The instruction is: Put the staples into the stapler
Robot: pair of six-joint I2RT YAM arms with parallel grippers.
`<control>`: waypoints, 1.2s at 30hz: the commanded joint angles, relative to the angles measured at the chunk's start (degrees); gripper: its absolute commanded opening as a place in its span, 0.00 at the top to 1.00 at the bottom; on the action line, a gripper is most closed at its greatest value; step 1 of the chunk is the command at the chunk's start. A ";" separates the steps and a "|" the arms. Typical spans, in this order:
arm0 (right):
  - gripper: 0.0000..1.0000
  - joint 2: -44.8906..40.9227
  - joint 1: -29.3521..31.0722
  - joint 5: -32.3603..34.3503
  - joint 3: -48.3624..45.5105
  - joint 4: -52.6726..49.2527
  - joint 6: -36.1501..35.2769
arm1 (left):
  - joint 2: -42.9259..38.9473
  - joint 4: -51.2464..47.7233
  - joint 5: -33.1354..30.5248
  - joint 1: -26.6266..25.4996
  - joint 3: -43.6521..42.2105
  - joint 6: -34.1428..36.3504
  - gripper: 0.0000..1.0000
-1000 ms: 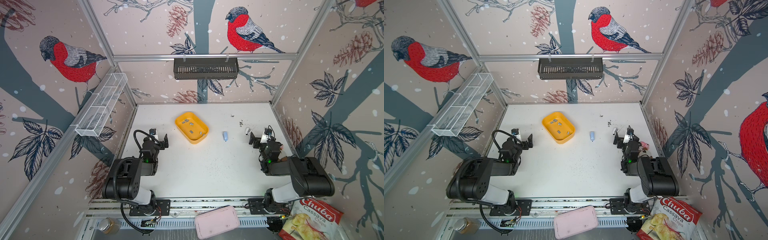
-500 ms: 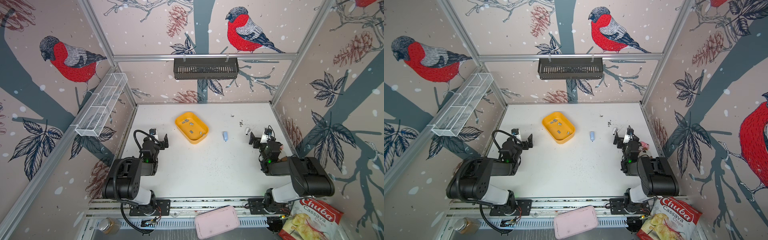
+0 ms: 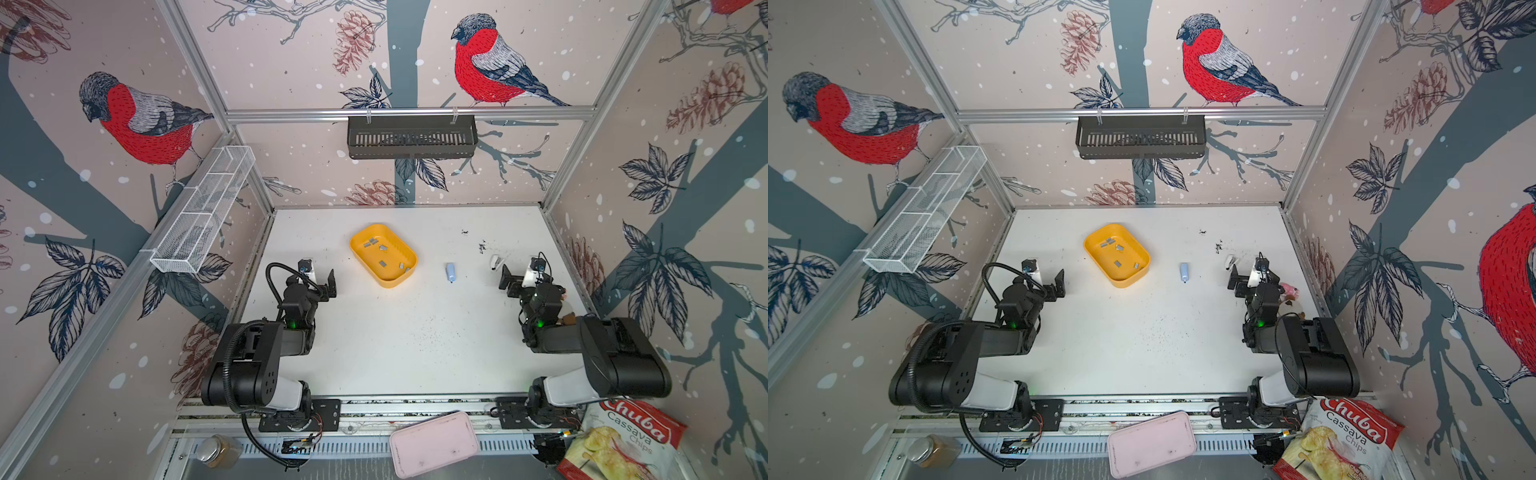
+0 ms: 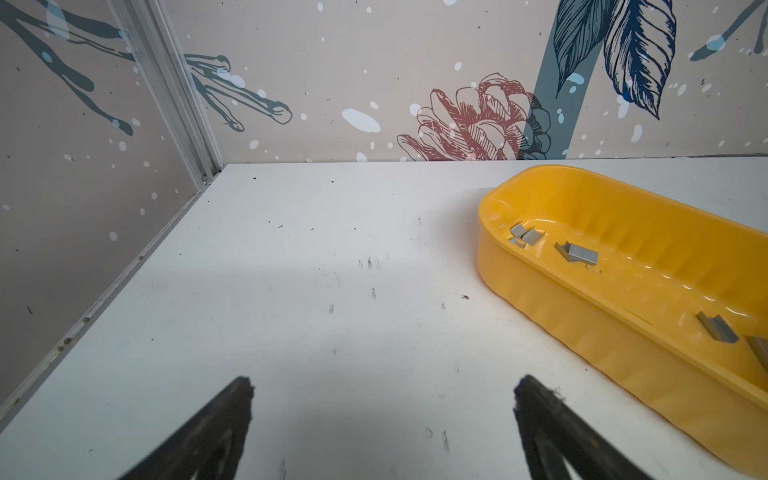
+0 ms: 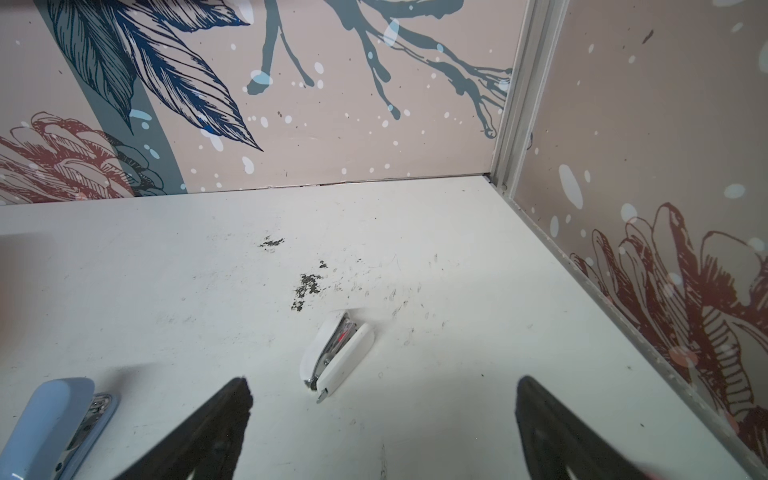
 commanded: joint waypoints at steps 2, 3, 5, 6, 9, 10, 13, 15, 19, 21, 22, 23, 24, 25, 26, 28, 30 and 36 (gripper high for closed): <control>0.01 -1.62 -0.10 0.81 -0.65 1.47 1.38 | -1.62 2.26 0.45 -0.54 -0.32 1.29 0.02; 0.01 -2.20 -0.10 0.90 -0.40 0.59 1.35 | -2.04 1.60 0.19 -0.64 -0.02 1.22 0.02; 0.01 -3.80 0.03 0.89 0.34 -2.21 1.21 | -3.22 -0.78 -0.29 -0.71 0.74 0.97 0.02; 0.01 -5.20 0.07 1.13 0.87 -4.10 1.25 | -4.06 -2.32 -0.92 -0.84 1.17 0.74 0.02; 0.01 -10.39 0.69 2.13 1.82 -10.41 1.72 | -7.71 -7.12 -3.72 -1.94 2.47 0.65 0.02; 0.01 -12.83 1.25 2.92 1.98 -12.74 2.04 | -9.46 -9.35 -5.37 -2.83 2.99 0.88 0.02; 0.01 -20.62 3.12 4.32 2.77 -20.67 3.46 | -14.91 -15.99 -8.40 -5.52 5.00 -0.97 0.02; 0.01 -26.16 5.08 4.23 3.18 -25.92 4.29 | -19.09 -21.77 -7.78 -7.37 6.96 -4.69 0.02; 0.01 -36.91 9.73 2.80 5.68 -38.81 7.17 | -23.86 -33.68 -7.61 -12.01 11.27 -10.93 0.02; 0.01 -41.90 11.48 0.93 7.36 -44.94 11.07 | -25.56 -39.00 -8.02 -15.52 13.12 -12.51 0.02; 0.01 -43.66 11.98 -0.04 7.98 -47.29 12.88 | -26.27 -41.03 -8.17 -17.36 13.95 -12.49 0.02; 0.01 -45.75 12.43 -1.95 8.89 -50.21 14.23 | -27.12 -43.44 -9.15 -19.57 14.76 -13.44 0.02; 0.01 -47.15 12.90 -2.28 9.78 -53.11 15.39 | -27.94 -45.29 -8.97 -21.51 15.35 -14.28 0.02; 0.01 -48.49 13.51 -1.53 10.59 -55.20 17.17 | -28.44 -46.57 -8.63 -23.13 15.85 -15.07 0.02; 0.01 -49.93 14.58 -0.29 11.31 -57.78 19.00 | -29.04 -47.79 -8.95 -25.01 16.24 -16.25 0.02; 0.01 -52.30 16.11 4.93 13.35 -63.84 24.48 | -29.25 -49.96 -10.02 -28.86 17.09 -18.60 0.02; 0.01 -53.91 16.63 7.31 15.46 -69.58 27.50 | -28.66 -53.42 -12.69 -33.05 18.77 -22.06 0.02; 0.01 -56.37 16.77 6.15 21.43 -84.34 27.81 | -24.68 -57.69 -14.83 -41.82 23.24 -27.43 0.02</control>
